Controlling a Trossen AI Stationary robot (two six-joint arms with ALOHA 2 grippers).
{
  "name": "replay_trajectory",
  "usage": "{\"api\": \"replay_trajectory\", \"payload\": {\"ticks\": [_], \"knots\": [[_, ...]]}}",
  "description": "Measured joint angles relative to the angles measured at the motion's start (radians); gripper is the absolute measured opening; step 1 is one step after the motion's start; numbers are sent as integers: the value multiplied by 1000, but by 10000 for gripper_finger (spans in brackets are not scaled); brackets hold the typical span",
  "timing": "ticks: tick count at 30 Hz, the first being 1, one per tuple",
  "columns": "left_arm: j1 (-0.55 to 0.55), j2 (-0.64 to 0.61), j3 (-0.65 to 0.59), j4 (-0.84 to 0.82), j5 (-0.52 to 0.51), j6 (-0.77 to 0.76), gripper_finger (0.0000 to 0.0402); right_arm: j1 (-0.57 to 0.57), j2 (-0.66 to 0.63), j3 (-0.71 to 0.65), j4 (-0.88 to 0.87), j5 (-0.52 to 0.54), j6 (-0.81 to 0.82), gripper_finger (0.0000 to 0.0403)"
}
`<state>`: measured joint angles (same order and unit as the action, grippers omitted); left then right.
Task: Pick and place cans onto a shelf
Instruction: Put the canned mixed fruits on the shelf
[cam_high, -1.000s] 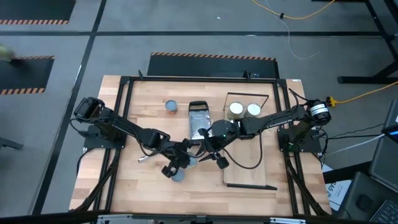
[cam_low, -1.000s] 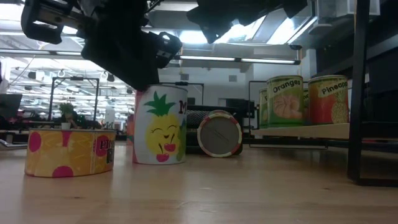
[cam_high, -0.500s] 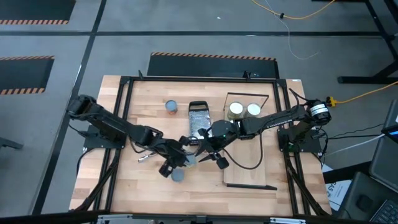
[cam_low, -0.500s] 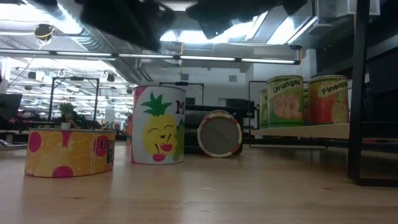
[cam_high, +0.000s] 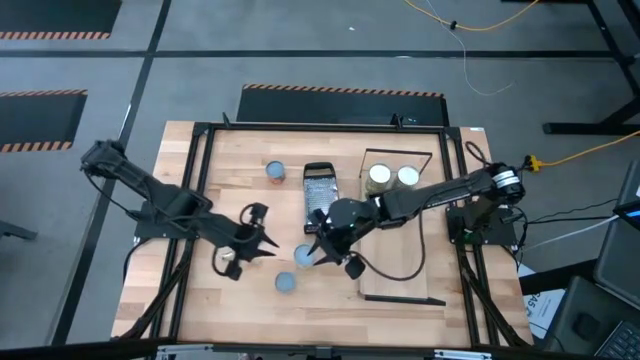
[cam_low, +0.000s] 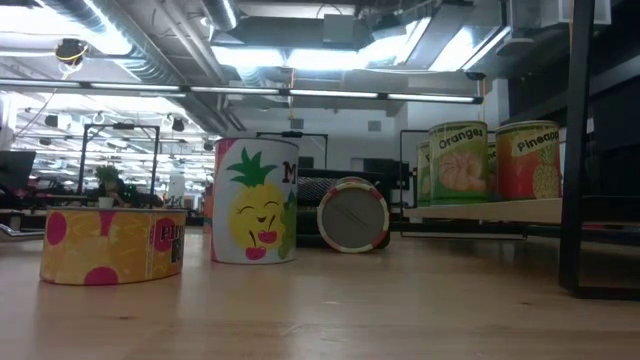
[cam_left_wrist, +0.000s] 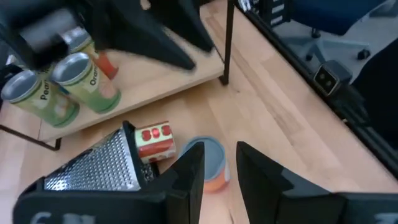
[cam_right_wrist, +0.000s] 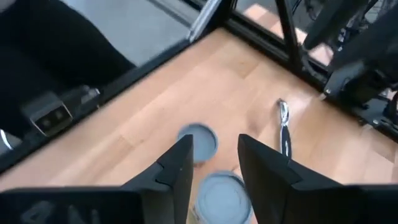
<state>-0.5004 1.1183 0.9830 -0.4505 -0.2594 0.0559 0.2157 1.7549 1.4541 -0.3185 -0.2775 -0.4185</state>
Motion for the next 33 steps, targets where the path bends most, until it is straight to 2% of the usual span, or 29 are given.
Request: {"api": "replay_trajectory", "payload": {"ticks": [10,19,26,33], "knots": [[-66,-27,0,-30,-29,-27,86,0,127,0,-63,25,-36,131],[-67,-19,0,-36,-55,-29,86,-1,199,0,-52,25,-39,131],[-67,-19,0,-35,-55,-31,86,-1,220,0,-53,95,-39,131],[-67,-19,0,-34,-55,-31,86,-7,231,-2,-73,101,-38,131]]}}
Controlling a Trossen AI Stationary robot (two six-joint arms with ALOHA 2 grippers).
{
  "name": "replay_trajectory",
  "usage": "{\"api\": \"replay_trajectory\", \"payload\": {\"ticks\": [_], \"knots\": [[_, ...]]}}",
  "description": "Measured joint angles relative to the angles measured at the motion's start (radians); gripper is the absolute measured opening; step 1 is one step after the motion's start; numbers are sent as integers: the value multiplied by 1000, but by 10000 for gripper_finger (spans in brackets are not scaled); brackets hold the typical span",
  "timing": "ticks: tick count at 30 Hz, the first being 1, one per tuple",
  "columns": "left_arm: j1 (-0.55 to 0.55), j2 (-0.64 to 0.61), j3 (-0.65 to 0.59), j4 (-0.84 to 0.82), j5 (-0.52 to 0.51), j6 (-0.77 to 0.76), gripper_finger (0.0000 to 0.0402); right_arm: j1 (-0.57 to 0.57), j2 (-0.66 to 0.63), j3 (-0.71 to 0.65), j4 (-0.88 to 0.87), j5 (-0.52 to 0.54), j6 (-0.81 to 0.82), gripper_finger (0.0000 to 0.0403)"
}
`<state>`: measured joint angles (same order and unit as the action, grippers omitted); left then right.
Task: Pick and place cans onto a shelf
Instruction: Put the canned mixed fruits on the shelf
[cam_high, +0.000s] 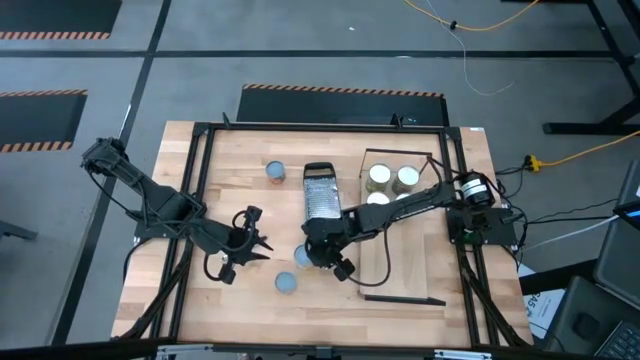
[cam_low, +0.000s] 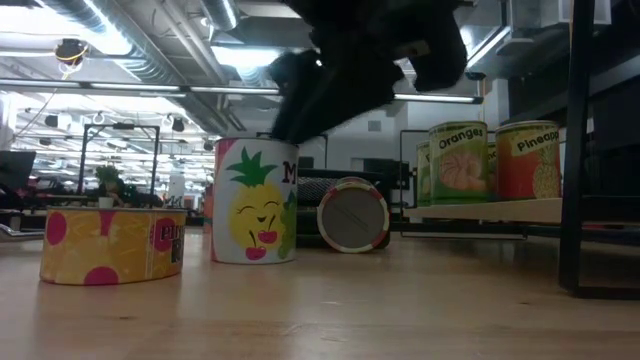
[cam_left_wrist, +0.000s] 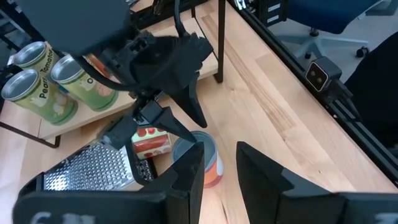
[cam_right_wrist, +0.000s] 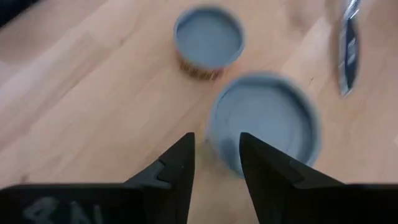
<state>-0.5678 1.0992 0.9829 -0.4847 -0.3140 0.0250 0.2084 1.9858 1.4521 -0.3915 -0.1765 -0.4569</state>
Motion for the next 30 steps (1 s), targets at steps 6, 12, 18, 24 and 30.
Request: {"api": "replay_trajectory", "payload": {"ticks": [6,12,18,24,30], "knots": [[0,0,0,0,0,0,86,-1,14,0,-8,0,2,131],[0,0,0,0,0,-1,86,-1,16,0,-7,3,2,93],[0,0,0,-1,1,-23,86,-1,16,0,-7,-1,3,19],[0,0,0,-1,0,-23,86,0,15,0,-3,-1,8,17],[0,0,0,-1,1,-23,86,28,17,78,-68,3,10,7]]}}
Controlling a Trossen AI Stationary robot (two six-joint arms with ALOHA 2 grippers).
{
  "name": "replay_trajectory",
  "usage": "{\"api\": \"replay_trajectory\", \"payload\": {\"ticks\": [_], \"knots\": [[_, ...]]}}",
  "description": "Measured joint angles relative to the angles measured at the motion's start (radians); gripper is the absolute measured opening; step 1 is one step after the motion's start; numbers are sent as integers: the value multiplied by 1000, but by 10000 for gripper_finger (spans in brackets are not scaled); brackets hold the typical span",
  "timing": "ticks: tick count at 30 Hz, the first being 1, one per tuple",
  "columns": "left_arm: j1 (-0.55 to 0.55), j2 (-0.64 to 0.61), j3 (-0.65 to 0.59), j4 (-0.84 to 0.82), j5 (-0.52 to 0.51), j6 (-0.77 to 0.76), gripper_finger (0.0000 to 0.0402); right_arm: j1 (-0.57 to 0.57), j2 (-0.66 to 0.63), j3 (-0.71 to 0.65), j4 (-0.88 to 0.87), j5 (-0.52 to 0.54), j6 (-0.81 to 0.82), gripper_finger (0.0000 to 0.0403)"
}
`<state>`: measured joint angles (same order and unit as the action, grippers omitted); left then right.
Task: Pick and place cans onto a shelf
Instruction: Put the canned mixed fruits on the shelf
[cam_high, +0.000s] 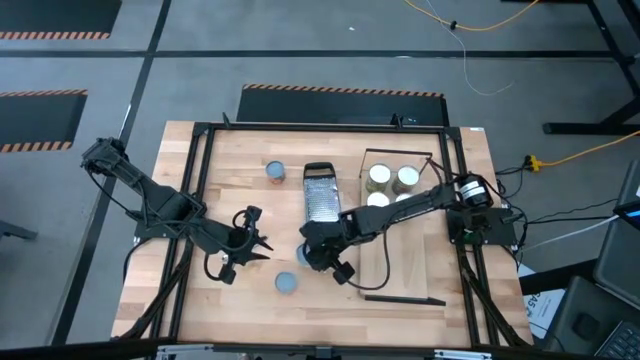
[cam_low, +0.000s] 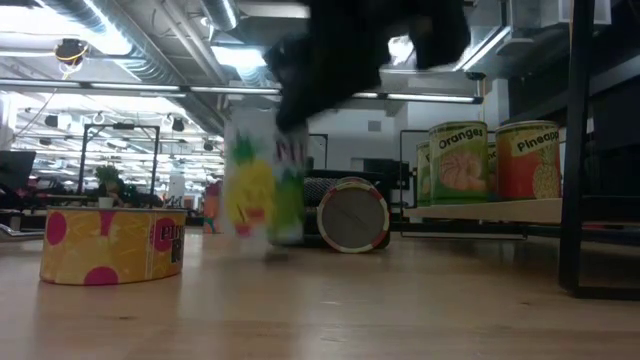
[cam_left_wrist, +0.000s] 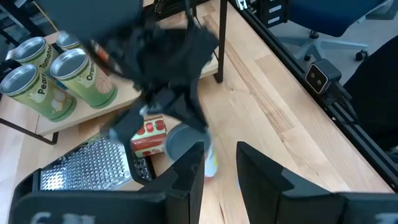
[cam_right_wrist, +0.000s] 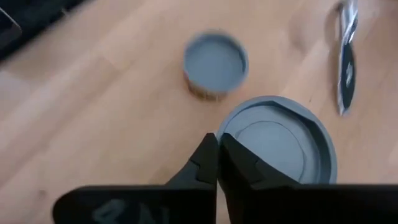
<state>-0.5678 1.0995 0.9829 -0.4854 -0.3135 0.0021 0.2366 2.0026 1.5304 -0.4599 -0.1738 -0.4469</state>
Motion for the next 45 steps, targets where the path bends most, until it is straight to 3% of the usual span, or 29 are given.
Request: {"api": "replay_trajectory", "payload": {"ticks": [14,21,33,40,45], "knots": [[0,0,0,0,0,0,86,85,-2,495,-548,-2,107,8],[0,0,0,0,0,0,86,118,-7,537,-734,-3,146,6],[0,0,0,7,0,0,86,172,-125,359,-813,-40,246,10],[0,0,0,7,0,0,86,174,-366,25,-636,-20,408,15],[0,0,0,7,0,0,86,183,-595,-225,-542,93,601,17]]}}
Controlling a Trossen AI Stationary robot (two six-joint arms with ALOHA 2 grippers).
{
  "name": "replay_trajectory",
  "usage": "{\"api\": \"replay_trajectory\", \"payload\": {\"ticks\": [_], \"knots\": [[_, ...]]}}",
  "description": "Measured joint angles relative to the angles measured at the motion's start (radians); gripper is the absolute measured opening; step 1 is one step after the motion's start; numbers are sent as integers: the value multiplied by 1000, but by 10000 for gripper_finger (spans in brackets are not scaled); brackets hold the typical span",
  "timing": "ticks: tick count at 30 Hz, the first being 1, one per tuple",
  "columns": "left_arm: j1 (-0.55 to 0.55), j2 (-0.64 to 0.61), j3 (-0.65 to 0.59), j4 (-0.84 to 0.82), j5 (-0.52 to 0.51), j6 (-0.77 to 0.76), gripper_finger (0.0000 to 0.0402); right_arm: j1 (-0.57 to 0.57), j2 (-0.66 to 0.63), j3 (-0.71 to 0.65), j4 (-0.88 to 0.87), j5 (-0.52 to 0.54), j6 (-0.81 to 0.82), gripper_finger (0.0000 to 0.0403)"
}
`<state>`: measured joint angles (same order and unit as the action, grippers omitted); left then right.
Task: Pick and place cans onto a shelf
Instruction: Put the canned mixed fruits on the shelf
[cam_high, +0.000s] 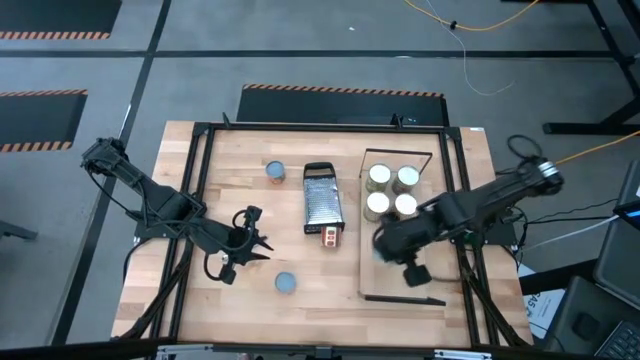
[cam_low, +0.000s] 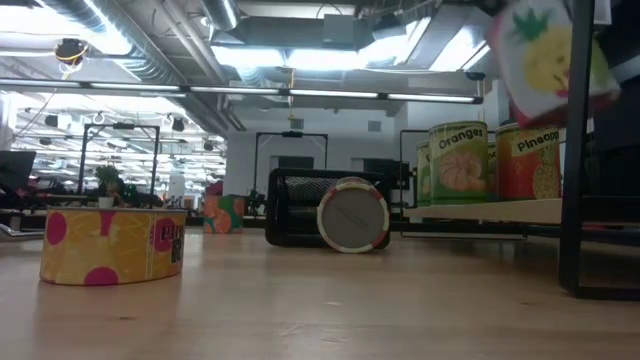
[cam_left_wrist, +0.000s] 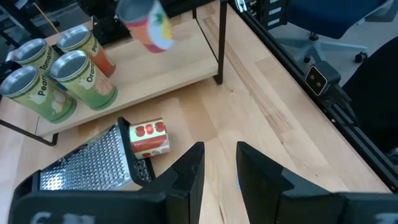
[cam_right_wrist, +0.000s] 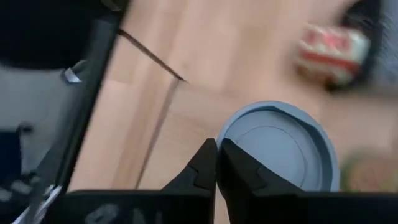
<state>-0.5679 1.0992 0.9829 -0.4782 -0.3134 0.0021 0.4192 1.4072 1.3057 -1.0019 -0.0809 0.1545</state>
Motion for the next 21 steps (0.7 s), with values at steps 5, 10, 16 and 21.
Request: {"api": "replay_trajectory", "payload": {"ticks": [5,10,16,21], "knots": [[0,0,0,0,0,0,86,31,-195,-189,32,147,207,18],[0,0,0,0,0,0,86,71,-308,-333,75,241,354,18],[0,0,0,0,0,0,86,99,-329,-446,124,258,430,18],[0,0,0,0,0,0,86,104,-329,-496,152,326,453,19]]}}
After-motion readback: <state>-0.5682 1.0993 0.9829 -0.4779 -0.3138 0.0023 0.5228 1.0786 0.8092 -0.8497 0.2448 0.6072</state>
